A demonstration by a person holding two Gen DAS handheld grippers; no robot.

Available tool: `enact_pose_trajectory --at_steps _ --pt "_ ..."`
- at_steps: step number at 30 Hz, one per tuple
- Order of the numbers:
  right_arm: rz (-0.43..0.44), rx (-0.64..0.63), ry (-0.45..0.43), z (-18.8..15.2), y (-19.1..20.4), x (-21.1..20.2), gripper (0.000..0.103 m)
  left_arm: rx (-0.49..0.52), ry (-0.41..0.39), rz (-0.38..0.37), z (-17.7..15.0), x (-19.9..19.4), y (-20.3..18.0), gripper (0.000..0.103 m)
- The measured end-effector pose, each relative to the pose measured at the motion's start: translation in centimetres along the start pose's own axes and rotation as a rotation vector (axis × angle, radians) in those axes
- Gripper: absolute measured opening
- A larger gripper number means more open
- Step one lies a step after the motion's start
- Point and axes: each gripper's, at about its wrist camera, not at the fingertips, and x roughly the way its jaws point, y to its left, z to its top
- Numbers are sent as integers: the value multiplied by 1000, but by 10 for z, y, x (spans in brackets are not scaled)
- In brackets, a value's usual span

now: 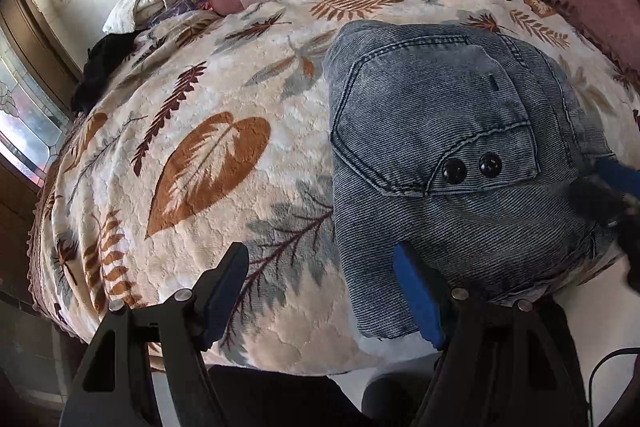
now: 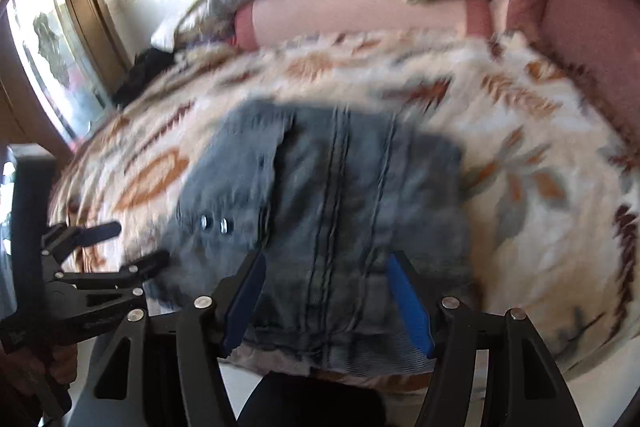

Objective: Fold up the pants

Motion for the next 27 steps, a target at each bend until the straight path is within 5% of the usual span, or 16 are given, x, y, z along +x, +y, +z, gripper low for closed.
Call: enact_pose_trajectory --at_steps 6,12,18,27 --pt "-92 -60 54 -25 11 18 61 23 -12 -6 -9 6 -1 78" --pt "-70 -37 72 -26 4 15 61 25 -10 -28 -7 -2 5 78" --pt "66 120 -26 2 -42 -20 69 -32 -81 -16 18 -21 36 78" --pt "219 325 18 14 -105 19 71 -56 41 -161 60 26 44 79"
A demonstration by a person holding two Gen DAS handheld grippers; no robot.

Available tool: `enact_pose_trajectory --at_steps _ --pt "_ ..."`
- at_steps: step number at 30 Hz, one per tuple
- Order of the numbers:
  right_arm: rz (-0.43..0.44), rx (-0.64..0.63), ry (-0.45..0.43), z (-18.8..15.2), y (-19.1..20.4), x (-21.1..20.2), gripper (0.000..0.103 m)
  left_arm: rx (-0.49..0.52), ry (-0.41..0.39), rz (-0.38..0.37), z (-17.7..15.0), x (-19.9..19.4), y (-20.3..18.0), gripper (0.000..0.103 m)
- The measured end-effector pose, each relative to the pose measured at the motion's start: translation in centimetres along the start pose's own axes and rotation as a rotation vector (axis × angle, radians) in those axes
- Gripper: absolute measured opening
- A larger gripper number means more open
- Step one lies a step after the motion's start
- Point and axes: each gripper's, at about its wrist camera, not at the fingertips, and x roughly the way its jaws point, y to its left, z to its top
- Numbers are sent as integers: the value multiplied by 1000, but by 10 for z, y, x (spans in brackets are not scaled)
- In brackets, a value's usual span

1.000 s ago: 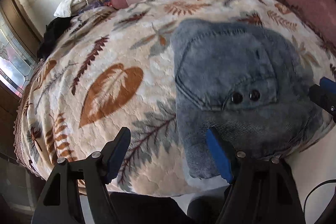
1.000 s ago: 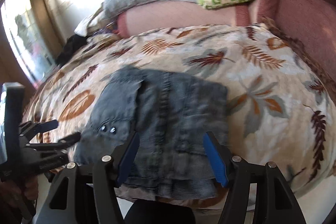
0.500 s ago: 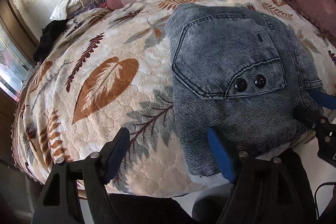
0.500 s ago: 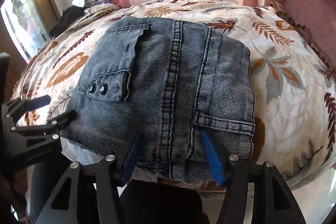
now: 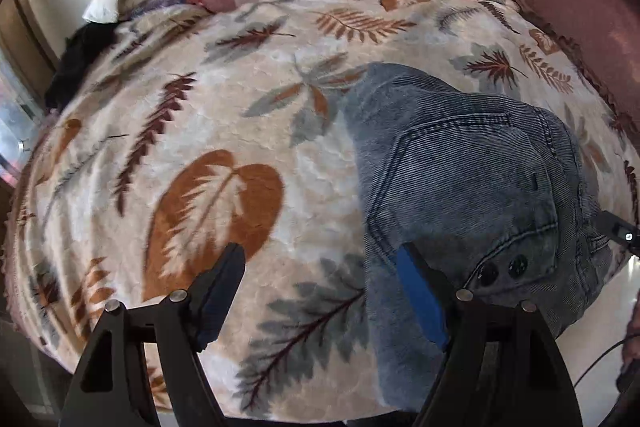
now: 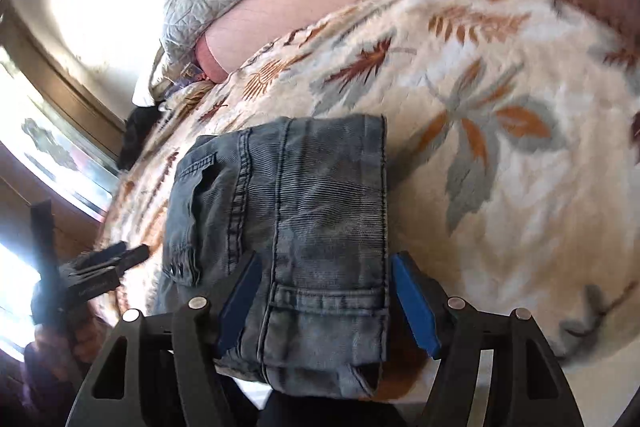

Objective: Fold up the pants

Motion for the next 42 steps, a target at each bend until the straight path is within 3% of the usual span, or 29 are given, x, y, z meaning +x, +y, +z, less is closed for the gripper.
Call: enact_pose_trajectory --at_steps 2,5,10,12,15,17,18,20,24,27,32,37,42 --pt "55 25 13 1 -3 10 72 3 19 -44 5 10 -5 79" --pt "60 43 18 5 -3 29 73 10 28 -103 8 18 -11 79" --pt "143 -16 54 -1 27 46 72 -15 42 -211 3 24 -12 79" --pt "136 -57 48 -5 38 49 68 -42 62 -300 -1 28 -10 79" --pt "71 -97 54 -6 42 60 56 -53 73 -310 -2 36 -15 79" --pt "54 -94 58 -3 43 62 49 -67 64 -330 0 34 -16 66" --pt "47 -93 60 -2 46 61 46 -75 62 -356 2 31 -18 53" --pt "65 -104 38 -3 54 51 35 -63 48 -333 4 26 -20 44" --pt "71 -150 -9 0 75 36 30 -74 24 -321 5 17 -16 28" --pt "50 -186 -14 0 82 38 30 -50 -9 -307 2 5 -17 26" --pt "75 -86 -4 -11 61 36 30 -18 -63 -258 -8 -19 -23 25" --pt "94 -147 -10 -12 84 16 29 -39 -103 -228 -10 -42 -12 23" --pt "140 -226 -86 9 118 -4 29 -67 -192 -203 4 -73 12 23"
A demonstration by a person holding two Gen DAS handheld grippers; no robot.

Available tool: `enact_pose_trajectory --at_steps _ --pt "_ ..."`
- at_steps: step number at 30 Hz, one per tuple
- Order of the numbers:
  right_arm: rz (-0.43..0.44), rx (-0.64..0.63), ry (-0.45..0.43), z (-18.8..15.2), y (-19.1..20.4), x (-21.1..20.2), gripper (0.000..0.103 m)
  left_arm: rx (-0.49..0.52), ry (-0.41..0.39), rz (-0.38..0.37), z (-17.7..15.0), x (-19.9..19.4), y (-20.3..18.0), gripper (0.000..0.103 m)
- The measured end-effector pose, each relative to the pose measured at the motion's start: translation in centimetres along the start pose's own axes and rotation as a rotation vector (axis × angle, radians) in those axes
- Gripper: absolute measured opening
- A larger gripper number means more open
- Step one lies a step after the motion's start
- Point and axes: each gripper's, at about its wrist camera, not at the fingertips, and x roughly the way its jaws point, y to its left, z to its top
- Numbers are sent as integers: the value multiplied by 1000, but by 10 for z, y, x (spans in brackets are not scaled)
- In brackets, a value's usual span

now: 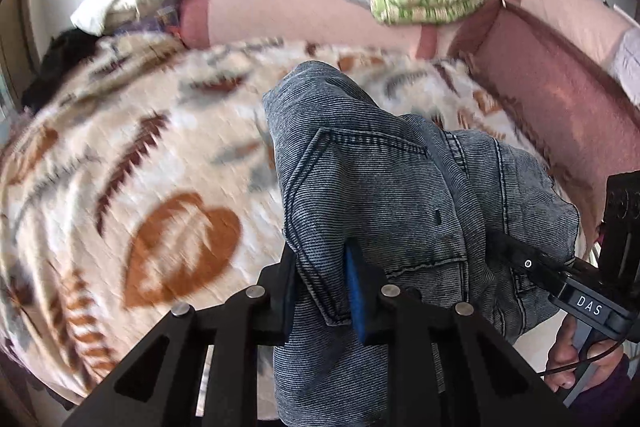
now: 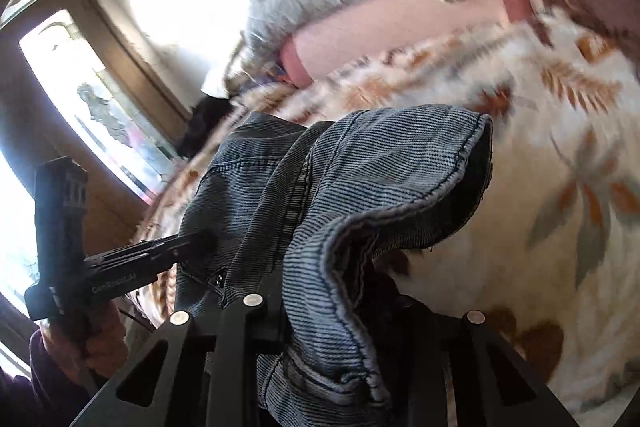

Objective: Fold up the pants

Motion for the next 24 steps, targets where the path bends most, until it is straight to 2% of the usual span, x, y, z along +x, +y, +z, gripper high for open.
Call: enact_pose_trajectory --at_steps 4,9,14,18,19,20,22,24 --pt "7 -50 -25 28 18 10 29 17 -45 59 24 -6 8 23" --pt "5 -72 -31 62 19 51 29 -12 -49 134 55 19 26 23" --pt "7 -52 18 79 6 104 30 -45 -1 205 64 63 48 23" --pt "-46 -7 82 79 -12 151 36 -53 70 263 59 105 62 24" --pt "-78 14 92 76 -20 162 43 -41 88 297 56 116 64 26" --pt "-107 27 92 74 -26 167 55 -29 113 322 52 126 66 28" --pt "-174 65 72 68 -44 170 77 -27 134 332 45 135 70 33" --pt "-148 108 70 65 -57 165 79 2 112 341 44 129 66 36"
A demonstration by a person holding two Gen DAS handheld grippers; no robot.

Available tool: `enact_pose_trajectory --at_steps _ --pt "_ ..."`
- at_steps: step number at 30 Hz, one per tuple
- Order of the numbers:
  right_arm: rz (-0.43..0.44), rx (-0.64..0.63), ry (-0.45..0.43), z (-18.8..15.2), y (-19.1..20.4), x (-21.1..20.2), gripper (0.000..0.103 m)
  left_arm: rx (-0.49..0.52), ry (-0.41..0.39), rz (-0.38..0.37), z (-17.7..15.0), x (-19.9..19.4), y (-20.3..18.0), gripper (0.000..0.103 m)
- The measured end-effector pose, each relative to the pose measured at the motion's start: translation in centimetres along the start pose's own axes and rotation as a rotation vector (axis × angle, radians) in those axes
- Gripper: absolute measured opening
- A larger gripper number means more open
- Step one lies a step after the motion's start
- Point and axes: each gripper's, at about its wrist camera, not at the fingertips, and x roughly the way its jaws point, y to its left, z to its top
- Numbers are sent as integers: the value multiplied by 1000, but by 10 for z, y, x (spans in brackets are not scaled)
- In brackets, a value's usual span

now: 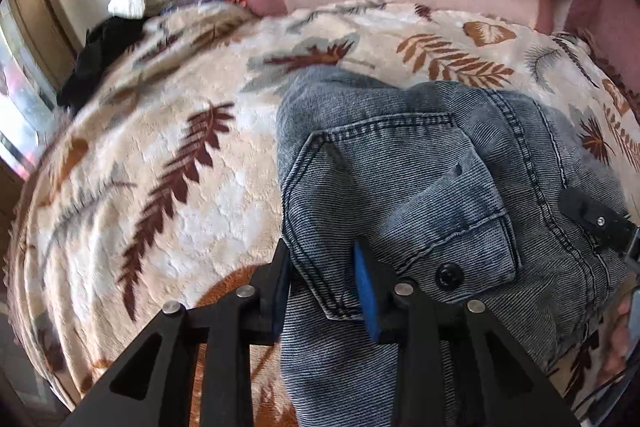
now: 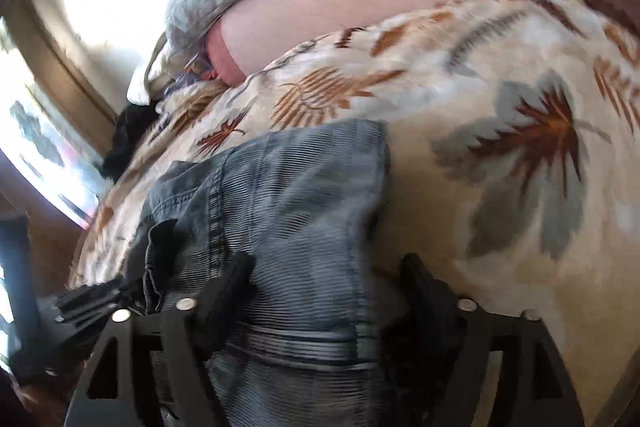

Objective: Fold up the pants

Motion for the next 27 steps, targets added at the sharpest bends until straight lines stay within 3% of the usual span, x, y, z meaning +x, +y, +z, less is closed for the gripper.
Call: enact_pose_trajectory --at_steps 2,5,8,9,11,14,17,20,22,27 --pt "-15 -17 -3 0 -1 -10 79 7 -15 23 3 -11 1 37" --pt "-71 -91 -145 4 19 -50 79 18 -125 98 8 -38 5 39" --pt "-47 -134 -248 2 39 -80 77 43 -123 97 2 -40 2 42" --pt "-51 -164 -247 -1 45 -81 72 57 -91 97 -2 -35 0 42" --pt "-66 -245 -195 -9 58 -71 43 78 -30 112 -13 -20 -3 42" --pt "-126 -260 22 -35 58 -30 35 72 4 127 -28 -11 -4 43" --pt "-149 -264 1 -44 58 -35 35 83 26 102 -26 -27 -2 43" --pt "-129 -229 19 -36 62 -58 35 37 -42 98 -29 -64 8 46" --pt "-116 -248 -34 -33 77 -85 36 3 -106 100 -29 -92 16 64" --pt "-89 -320 -204 -41 117 -168 36 -33 -294 155 -43 -174 25 77"
